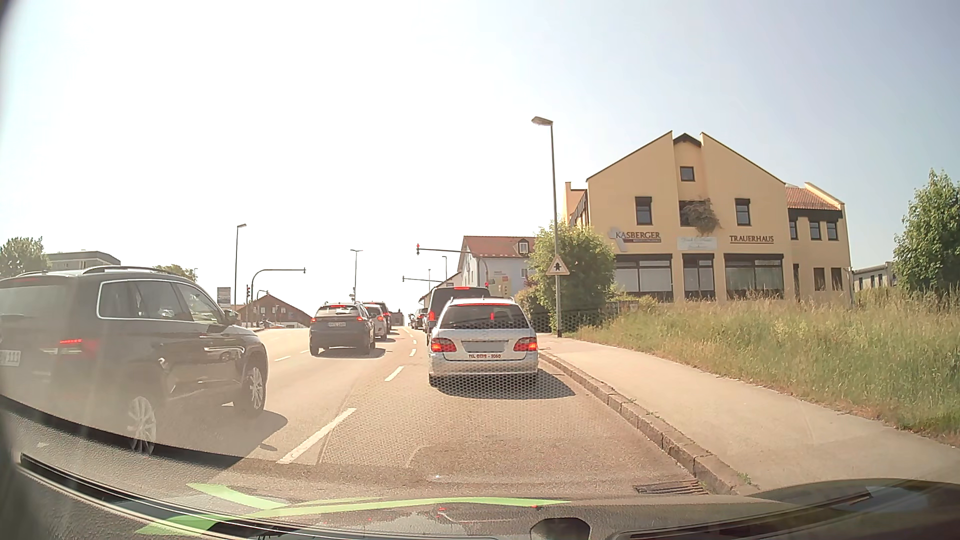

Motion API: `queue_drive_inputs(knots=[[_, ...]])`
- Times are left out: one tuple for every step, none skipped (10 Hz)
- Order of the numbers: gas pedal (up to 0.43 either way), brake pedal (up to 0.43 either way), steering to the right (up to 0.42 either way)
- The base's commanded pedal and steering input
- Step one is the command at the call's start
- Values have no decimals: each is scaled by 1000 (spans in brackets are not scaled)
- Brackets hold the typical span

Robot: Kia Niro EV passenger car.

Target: Follow the waypoints while adhering to traffic rules and regulations

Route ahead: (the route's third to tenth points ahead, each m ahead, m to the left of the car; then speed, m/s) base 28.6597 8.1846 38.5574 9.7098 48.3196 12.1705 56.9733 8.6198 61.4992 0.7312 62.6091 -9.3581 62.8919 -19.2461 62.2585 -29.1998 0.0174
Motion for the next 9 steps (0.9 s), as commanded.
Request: queue_drive_inputs(knots=[[0, 256, -35], [0, 256, -35], [0, 256, -35], [0, 256, -35], [0, 262, -35], [0, 262, -35], [0, 262, -34], [0, 262, -34], [0, 262, -34]])
